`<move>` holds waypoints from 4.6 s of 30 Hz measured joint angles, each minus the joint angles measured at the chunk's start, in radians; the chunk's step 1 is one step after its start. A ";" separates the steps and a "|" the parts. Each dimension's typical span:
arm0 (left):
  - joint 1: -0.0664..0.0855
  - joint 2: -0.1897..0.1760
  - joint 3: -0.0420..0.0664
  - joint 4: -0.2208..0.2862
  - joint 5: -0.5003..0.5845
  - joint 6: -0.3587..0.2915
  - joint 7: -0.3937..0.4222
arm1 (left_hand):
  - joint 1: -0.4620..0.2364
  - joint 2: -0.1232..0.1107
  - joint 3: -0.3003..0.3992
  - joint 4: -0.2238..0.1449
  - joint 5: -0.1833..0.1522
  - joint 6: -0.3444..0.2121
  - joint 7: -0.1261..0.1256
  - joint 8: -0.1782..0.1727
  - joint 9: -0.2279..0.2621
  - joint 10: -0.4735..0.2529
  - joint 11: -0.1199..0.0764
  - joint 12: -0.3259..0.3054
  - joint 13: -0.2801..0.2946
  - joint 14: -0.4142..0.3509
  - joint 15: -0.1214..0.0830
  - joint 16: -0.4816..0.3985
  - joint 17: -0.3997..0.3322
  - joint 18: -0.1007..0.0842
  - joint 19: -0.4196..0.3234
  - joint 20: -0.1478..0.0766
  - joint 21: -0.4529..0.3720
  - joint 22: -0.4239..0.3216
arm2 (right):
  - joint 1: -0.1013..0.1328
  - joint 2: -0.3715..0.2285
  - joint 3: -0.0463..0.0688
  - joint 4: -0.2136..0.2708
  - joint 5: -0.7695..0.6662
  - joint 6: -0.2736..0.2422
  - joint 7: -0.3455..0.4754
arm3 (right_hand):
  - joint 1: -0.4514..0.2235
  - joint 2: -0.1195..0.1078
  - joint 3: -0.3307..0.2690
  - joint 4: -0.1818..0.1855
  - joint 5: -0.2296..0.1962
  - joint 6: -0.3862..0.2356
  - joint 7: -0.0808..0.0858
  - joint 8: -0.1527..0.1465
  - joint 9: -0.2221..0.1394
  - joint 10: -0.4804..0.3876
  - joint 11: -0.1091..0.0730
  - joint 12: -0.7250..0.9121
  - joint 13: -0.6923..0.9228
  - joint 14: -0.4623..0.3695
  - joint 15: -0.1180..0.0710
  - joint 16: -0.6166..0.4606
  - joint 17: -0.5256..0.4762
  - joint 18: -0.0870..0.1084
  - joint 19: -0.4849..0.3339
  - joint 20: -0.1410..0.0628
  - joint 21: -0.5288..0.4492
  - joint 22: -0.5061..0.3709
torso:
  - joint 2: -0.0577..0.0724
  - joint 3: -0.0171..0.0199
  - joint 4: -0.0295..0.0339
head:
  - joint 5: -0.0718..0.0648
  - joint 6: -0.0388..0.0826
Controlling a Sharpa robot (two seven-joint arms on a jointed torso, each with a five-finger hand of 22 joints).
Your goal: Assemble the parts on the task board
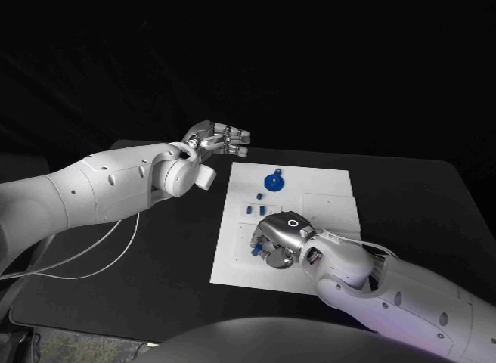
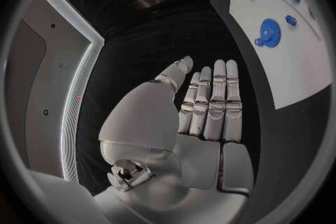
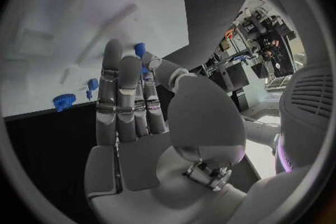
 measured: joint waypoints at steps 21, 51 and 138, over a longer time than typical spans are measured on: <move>0.000 0.003 0.000 -0.001 0.000 0.002 -0.001 | 0.000 0.000 0.000 0.000 0.000 0.000 0.000 0.000 0.000 0.000 0.000 0.000 0.000 0.000 0.000 0.000 0.000 0.000 0.000 0.000 -0.004 -0.003 | 0.006 0.022 -0.016 -0.013 -0.018 0.002 -0.019 | -0.028 -0.017 -0.016 -0.004 0.035 -0.073 0.024 0.001 -0.001 -0.050 -0.009 0.001 0.005 -0.004 0.007 -0.004 -0.007 0.022 -0.017 0.009 0.000 0.027 | 0.000 -0.0004 0.0002 | -0.001 -0.002; 0.000 -0.007 0.000 0.003 0.000 0.004 -0.002 | 0.000 0.000 0.000 0.000 0.000 0.000 0.000 0.000 0.000 0.000 0.000 0.000 0.000 0.000 0.000 0.000 0.000 0.000 0.000 0.000 -0.004 -0.003 | -0.003 -0.082 0.066 0.082 0.062 -0.101 -0.032 | 0.022 -0.091 -0.290 0.147 0.019 -0.199 0.028 0.004 -0.005 -0.276 0.047 0.006 -0.001 -0.011 0.061 0.010 -0.024 0.078 0.002 0.070 -0.070 -0.118 | -0.001 0.0001 -0.0016 | -0.018 0.010; -0.027 -0.020 -0.002 -0.021 -0.015 0.066 0.047 | -0.007 0.006 -0.346 0.123 -0.175 -0.018 0.003 0.000 0.000 0.034 -0.005 0.004 0.002 -0.011 0.004 0.000 0.027 -0.015 0.066 0.012 -0.004 -0.390 | 0.023 -0.312 0.122 0.028 0.637 0.342 -0.485 | -0.352 -0.118 -0.188 0.359 0.011 -0.082 -0.089 0.009 1.181 0.044 -0.131 0.859 1.143 -0.009 -0.059 0.207 0.403 -0.048 0.003 -0.058 0.190 -0.231 | -0.033 -0.0005 -0.0194 | -0.120 -0.012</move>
